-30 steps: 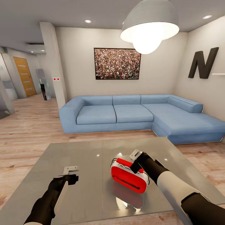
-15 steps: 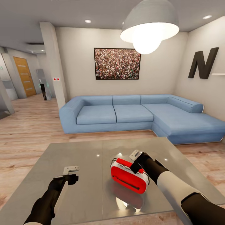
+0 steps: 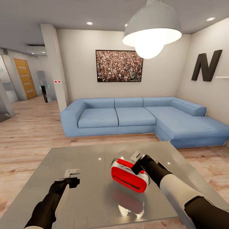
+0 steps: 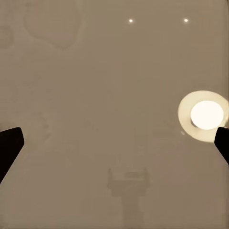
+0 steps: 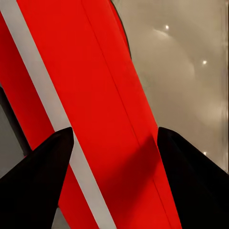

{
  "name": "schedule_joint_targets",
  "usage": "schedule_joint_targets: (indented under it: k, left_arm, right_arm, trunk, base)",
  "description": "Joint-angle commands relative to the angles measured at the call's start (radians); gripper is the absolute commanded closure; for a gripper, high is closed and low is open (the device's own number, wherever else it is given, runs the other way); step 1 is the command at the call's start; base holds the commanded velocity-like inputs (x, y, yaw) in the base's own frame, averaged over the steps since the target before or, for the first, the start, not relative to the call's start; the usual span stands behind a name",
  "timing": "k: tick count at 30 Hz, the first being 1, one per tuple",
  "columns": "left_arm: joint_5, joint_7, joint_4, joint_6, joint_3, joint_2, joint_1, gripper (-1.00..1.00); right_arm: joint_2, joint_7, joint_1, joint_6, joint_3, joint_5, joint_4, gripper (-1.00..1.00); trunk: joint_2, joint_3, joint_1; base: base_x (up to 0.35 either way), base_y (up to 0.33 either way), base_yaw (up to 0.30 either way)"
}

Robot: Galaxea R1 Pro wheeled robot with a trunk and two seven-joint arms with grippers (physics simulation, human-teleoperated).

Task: Turn on the radio receiver that's on the table in the living room.

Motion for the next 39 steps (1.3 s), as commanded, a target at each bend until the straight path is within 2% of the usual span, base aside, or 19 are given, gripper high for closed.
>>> schedule_joint_targets:
  k: [1, 4, 11, 16, 21, 29, 36, 39]
  left_arm:
    - [-0.001, 0.000, 0.000, 0.000, 0.000, 0.001, 0.000, -1.00]
    - [-0.003, 0.001, 0.000, 0.000, 0.001, 0.006, 0.000, -1.00]
    - [-0.004, 0.004, 0.000, 0.002, 0.011, 0.013, 0.000, -1.00]
    - [-0.004, 0.004, 0.000, 0.003, 0.028, 0.013, 0.000, -1.00]
    - [-0.004, 0.003, 0.000, 0.003, 0.031, 0.013, 0.000, -1.00]
    - [-0.003, 0.003, 0.001, 0.003, 0.031, 0.013, 0.000, -1.00]
    - [-0.003, 0.003, 0.002, 0.002, 0.031, 0.013, 0.000, -1.00]
    - [-0.003, 0.003, 0.002, 0.002, 0.031, 0.013, 0.000, -1.00]
  right_arm:
    - [0.000, -0.002, 0.000, -0.016, 0.000, -0.003, -0.001, 1.00]
    - [0.000, -0.004, 0.000, -0.057, 0.000, -0.004, -0.002, 1.00]
    - [0.000, -0.006, 0.000, -0.070, -0.001, -0.005, -0.004, 1.00]
    - [0.003, -0.058, 0.000, -0.073, 0.000, -0.002, -0.006, 1.00]
    - [0.003, -0.077, 0.000, -0.136, 0.000, -0.004, -0.007, 1.00]
    - [0.003, -0.072, 0.000, -0.148, -0.003, -0.009, -0.007, 1.00]
    - [0.003, -0.079, -0.001, -0.150, -0.003, -0.009, -0.007, 1.00]
    - [0.003, -0.082, 0.000, -0.189, -0.004, -0.010, -0.007, 1.00]
  trunk:
    - [0.007, 0.003, -0.004]
    - [0.028, 0.013, -0.015]
    - [0.077, 0.035, -0.042]
    - [0.112, 0.050, -0.061]
    - [0.147, 0.066, -0.081]
    - [0.203, 0.091, -0.111]
    - [0.252, 0.113, -0.138]
    - [0.273, 0.122, -0.150]
  base:
    - [0.000, 0.000, 0.000]
    - [0.000, 0.000, 0.000]
    - [0.000, 0.000, 0.000]
    - [-0.006, 0.000, 0.000]
    - [-0.270, 0.000, 0.000]
    - [-0.296, 0.000, 0.000]
    - [-0.041, 0.000, 0.000]
    - [-0.003, 0.000, 0.000]
